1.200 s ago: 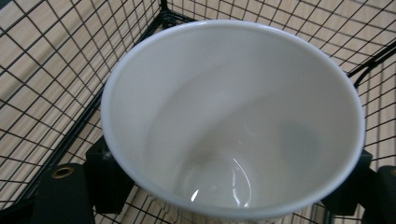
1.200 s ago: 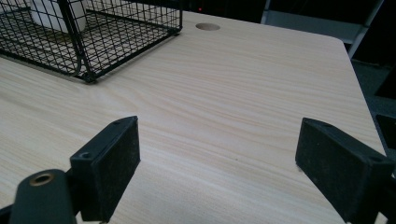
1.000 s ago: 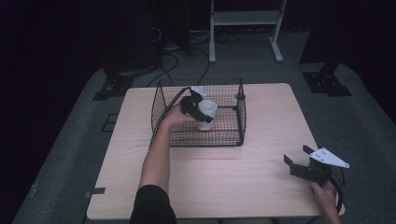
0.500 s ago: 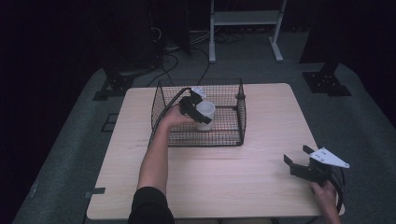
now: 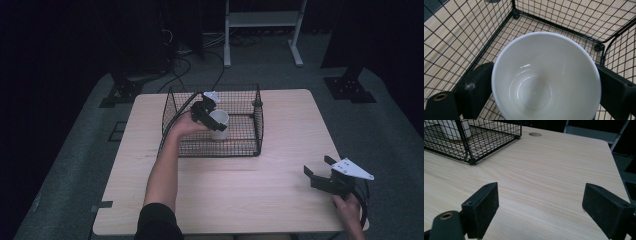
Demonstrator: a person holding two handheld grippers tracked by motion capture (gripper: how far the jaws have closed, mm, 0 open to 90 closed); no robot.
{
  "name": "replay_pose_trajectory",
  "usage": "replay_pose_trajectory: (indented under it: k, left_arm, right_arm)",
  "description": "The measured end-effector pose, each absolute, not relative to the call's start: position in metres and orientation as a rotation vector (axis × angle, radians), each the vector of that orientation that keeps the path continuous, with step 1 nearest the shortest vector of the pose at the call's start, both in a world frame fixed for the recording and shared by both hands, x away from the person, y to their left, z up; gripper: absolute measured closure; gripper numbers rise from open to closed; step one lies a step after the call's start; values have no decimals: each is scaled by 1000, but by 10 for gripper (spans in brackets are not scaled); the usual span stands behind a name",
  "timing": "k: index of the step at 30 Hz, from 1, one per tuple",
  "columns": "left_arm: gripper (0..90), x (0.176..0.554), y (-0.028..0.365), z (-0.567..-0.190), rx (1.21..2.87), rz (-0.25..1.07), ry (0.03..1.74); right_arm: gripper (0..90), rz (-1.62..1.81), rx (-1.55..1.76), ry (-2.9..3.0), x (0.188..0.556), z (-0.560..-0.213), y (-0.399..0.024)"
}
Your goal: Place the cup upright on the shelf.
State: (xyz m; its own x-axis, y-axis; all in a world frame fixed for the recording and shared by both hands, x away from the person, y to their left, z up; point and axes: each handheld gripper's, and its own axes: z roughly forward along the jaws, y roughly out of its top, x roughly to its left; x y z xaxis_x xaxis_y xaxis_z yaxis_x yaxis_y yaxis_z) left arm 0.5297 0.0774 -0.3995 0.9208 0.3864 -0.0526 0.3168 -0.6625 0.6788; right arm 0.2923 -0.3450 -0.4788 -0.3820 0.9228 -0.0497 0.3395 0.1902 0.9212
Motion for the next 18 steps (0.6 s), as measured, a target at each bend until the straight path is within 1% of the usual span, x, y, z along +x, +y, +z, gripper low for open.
replay_pose_trajectory:
  k: [11, 12, 18]
  left_arm:
    - [81, 524, 84, -385, 2308, 169, 494]
    - [81, 521, 85, -380, 2306, 195, 486]
    - [80, 510, 90, -366, 2290, 243, 467]
  right_arm:
    - [130, 1175, 1182, 1834, 292, -479, -345]
    - [130, 1174, 1183, 1833, 292, -479, -345]
    - [130, 1174, 1184, 1833, 292, -479, -345]
